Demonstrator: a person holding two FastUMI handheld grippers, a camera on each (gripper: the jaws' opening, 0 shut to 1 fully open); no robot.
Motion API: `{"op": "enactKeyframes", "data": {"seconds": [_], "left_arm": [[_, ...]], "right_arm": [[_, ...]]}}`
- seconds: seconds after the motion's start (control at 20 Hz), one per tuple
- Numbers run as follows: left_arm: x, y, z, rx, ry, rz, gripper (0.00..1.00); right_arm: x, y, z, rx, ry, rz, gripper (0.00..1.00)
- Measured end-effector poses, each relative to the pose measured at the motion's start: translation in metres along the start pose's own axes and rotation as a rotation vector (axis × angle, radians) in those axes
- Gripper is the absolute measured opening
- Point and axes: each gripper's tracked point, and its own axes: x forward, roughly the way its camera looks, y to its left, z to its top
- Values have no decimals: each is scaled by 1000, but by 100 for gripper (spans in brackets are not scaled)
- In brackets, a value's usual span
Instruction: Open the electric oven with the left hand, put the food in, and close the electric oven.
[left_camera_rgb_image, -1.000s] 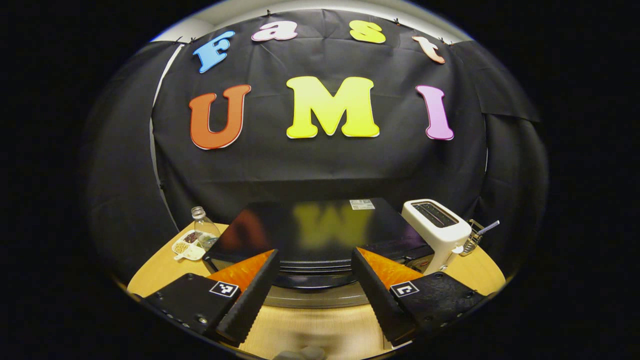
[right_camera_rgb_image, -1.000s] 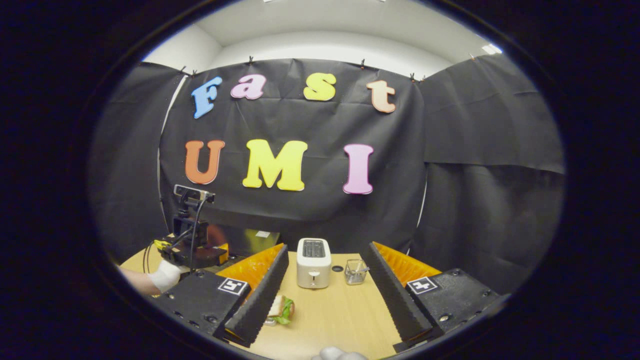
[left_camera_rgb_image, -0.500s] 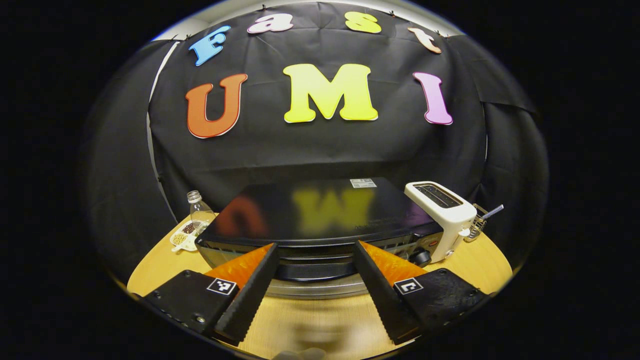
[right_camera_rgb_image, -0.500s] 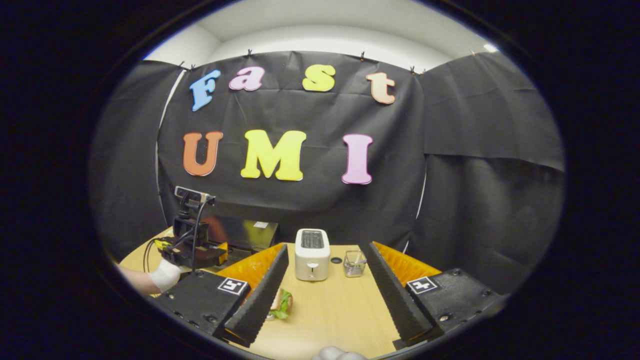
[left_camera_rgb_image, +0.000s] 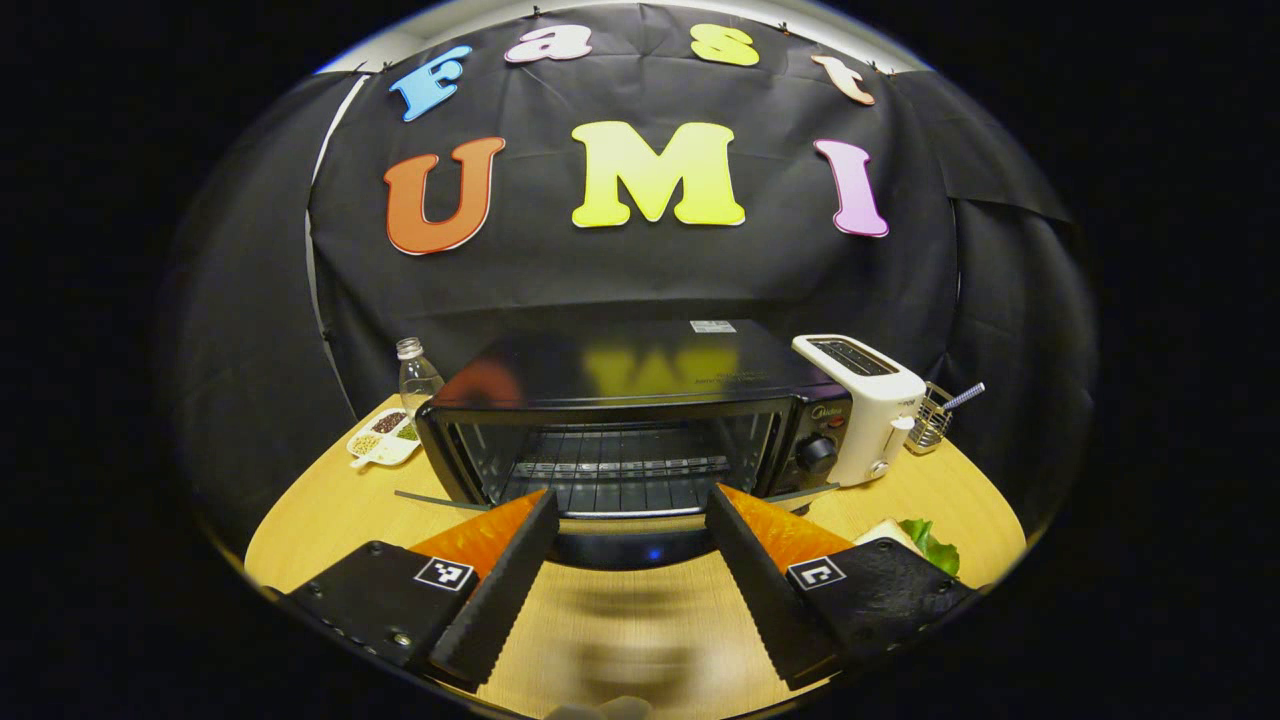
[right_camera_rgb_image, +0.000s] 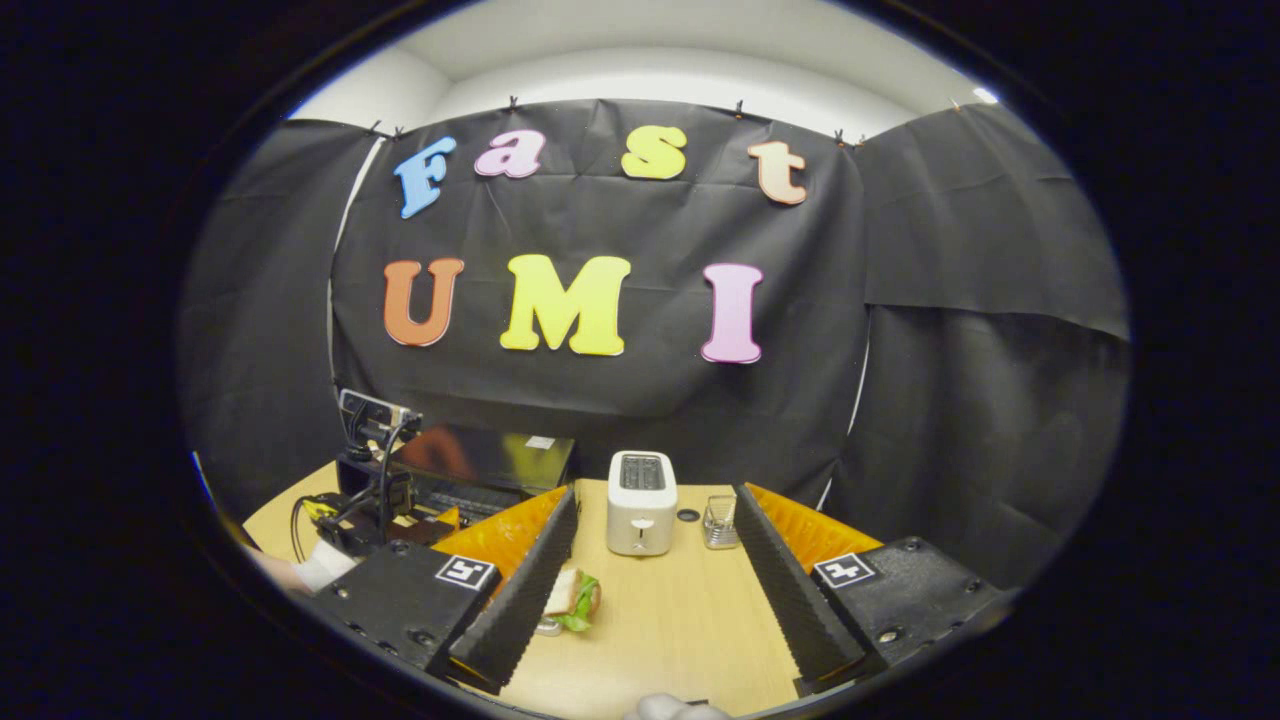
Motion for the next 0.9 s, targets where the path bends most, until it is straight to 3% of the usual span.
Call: {"op": "enactKeyframes", "data": {"seconds": [0.05,0.1,0.15,0.5,0.55,0.6,0.85,0.9], "left_arm": [[-4,0,-6,2,5,-1,98],[-8,-1,-12,0,15,-1,98],[-12,-1,-19,-3,25,-1,98],[-27,-3,-63,-9,102,-4,100],[-28,-4,-70,-11,117,-4,100],[-29,-4,-78,-16,135,-4,98],[-32,-8,-119,-37,235,-6,96],[-30,-9,-127,-45,260,-6,89]], "right_arm": [[-2,3,0,8,2,9,100],[-3,4,-3,8,9,12,92],[-4,3,-6,4,14,12,100],[-9,3,-15,-9,28,20,100],[-10,2,-18,-11,31,20,91],[-10,2,-19,-11,34,19,100],[-16,-3,-25,-32,42,10,100],[-17,-5,-26,-37,44,5,100]]}}
